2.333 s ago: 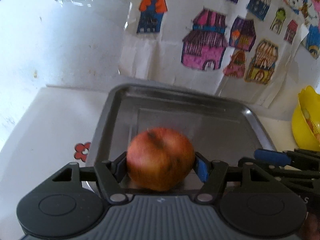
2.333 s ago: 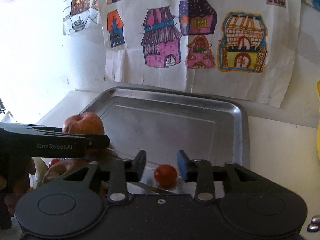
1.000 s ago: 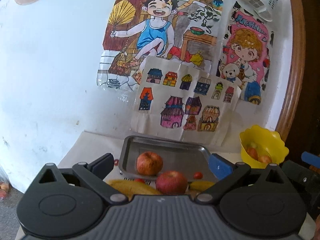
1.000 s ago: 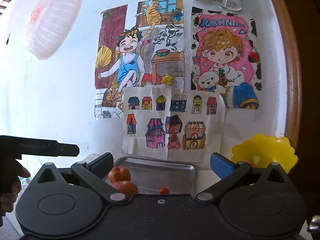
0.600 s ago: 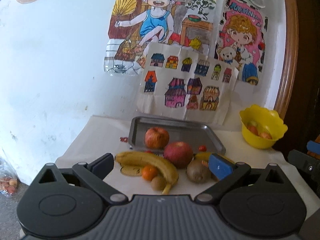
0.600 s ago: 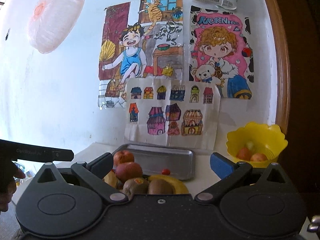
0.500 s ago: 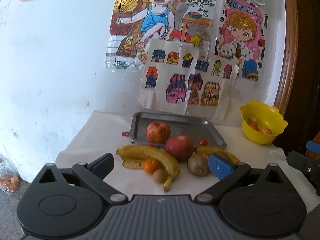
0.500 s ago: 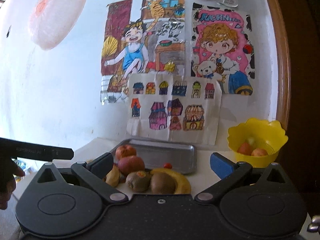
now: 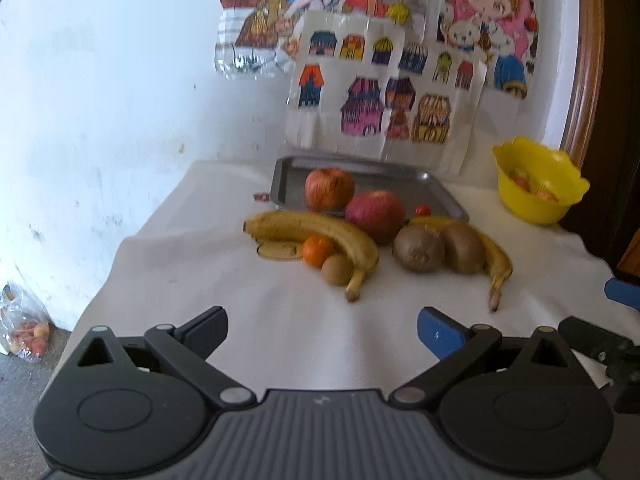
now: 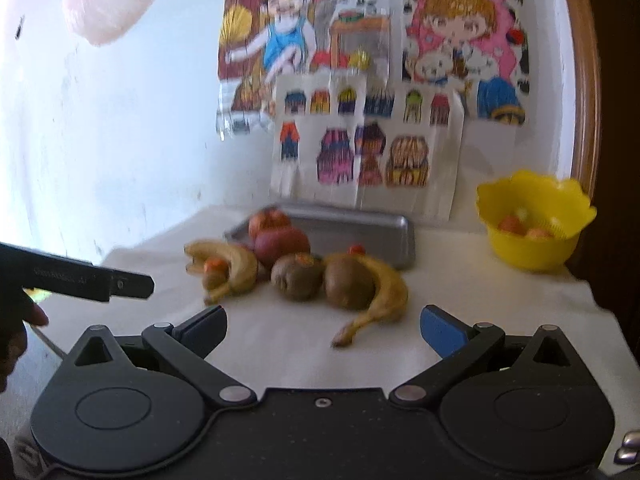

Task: Organize fruits
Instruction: 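Withdraw both tools from the tray back toward the fruit pile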

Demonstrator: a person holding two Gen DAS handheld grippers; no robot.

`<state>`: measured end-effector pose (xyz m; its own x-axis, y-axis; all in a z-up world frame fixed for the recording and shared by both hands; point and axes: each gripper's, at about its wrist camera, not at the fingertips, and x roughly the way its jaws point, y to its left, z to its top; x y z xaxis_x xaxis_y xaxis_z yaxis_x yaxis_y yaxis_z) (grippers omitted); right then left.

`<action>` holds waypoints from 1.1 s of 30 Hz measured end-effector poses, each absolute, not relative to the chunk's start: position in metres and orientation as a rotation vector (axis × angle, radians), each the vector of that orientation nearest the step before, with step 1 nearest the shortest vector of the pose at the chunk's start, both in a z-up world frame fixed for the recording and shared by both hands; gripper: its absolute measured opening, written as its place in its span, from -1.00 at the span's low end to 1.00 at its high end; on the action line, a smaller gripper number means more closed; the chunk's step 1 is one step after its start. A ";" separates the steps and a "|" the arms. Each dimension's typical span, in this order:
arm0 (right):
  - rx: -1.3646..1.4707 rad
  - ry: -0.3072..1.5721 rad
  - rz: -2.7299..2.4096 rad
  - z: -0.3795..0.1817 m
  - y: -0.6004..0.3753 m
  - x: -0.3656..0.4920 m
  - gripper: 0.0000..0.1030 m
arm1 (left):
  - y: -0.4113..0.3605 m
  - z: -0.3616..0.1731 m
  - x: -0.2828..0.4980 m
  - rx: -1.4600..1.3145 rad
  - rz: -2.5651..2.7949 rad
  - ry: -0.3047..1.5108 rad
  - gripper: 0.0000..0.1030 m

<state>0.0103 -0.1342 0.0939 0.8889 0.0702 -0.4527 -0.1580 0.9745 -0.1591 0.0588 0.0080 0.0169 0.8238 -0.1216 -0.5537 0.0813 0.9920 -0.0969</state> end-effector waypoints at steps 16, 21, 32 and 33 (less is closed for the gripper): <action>-0.226 0.587 0.125 0.073 -0.126 0.050 0.99 | 0.011 0.002 0.093 -0.053 -0.126 0.677 0.99; -0.232 0.613 0.126 0.068 -0.124 0.062 0.99 | 0.009 0.002 0.107 -0.026 -0.136 0.690 0.99; -0.262 0.596 0.161 0.071 -0.132 0.092 0.99 | 0.009 -0.001 0.138 -0.042 -0.159 0.725 0.99; -0.269 0.591 0.171 0.072 -0.132 0.095 0.99 | 0.009 -0.001 0.140 -0.039 -0.161 0.725 0.99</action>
